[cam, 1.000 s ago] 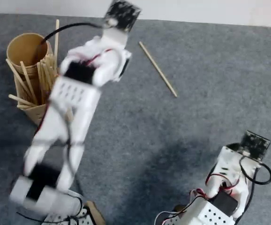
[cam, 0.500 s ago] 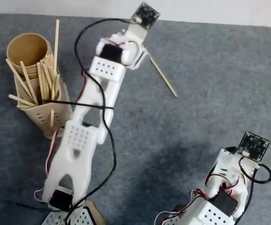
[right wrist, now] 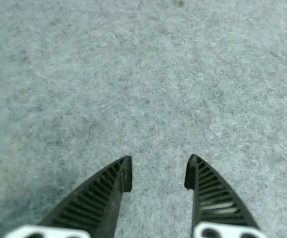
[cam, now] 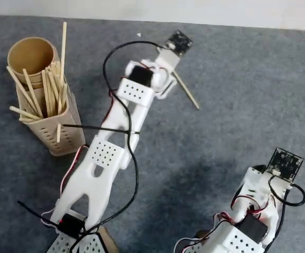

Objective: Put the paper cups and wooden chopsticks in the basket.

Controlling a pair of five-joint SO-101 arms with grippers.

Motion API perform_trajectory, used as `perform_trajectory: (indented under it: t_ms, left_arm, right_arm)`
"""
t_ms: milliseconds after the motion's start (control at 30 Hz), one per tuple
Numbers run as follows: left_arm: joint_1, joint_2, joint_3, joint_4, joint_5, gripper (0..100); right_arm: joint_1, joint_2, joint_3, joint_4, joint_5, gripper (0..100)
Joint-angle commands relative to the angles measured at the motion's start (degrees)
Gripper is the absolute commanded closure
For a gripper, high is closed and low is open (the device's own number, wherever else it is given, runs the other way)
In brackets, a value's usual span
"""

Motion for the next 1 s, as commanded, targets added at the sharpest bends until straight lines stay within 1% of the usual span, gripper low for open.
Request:
perform_trajectory:
  t_ms: [0,100,200,267,300,400,500,600,700,833,967]
  left_arm:
    - [-1.54,-7.87,-2.59,4.92,-0.18,77]
    - [-2.24,-15.96,-2.59,11.08,-1.05,82]
    - [-1.89,-25.01,-2.59,16.26,-7.30,84]
    - [-1.89,-30.81,-2.51,18.37,-9.32,85]
    - [-2.15,-33.71,-2.51,18.73,-8.53,85]
    - [-3.56,-41.71,-2.07,18.90,-3.87,85]
    - [-5.76,-50.15,4.53,18.99,-1.76,85]
    - [-9.63,-60.18,18.24,18.90,-0.53,85]
    - [-13.85,-69.76,30.90,18.73,-0.62,85]
    - [-22.20,-82.51,41.10,18.73,-0.62,85]
    - [-32.04,-93.05,50.59,18.73,-0.79,85]
  right_arm:
    - [-2.59,-0.22,5.85,0.22,3.52,80.7]
    - [-4.97,-0.40,5.85,-0.13,4.13,80.7]
    - [-5.58,-0.75,5.85,-0.84,4.31,80.7]
    - [-6.37,-0.57,5.32,-1.80,4.40,80.7]
    - [-6.81,-0.22,4.97,-2.07,4.66,80.7]
    - [-9.54,0.57,-2.33,-1.80,7.82,80.7]
    - [-13.67,6.20,-9.63,-1.01,8.09,80.7]
    - [-18.95,18.24,-17.89,-1.36,8.09,80.7]
    - [-25.01,35.38,-30.64,-1.27,8.09,80.7]
    - [-31.16,60.79,-50.42,-1.19,8.09,80.7]
    - [-34.59,82.24,-67.65,-1.10,8.18,80.7]
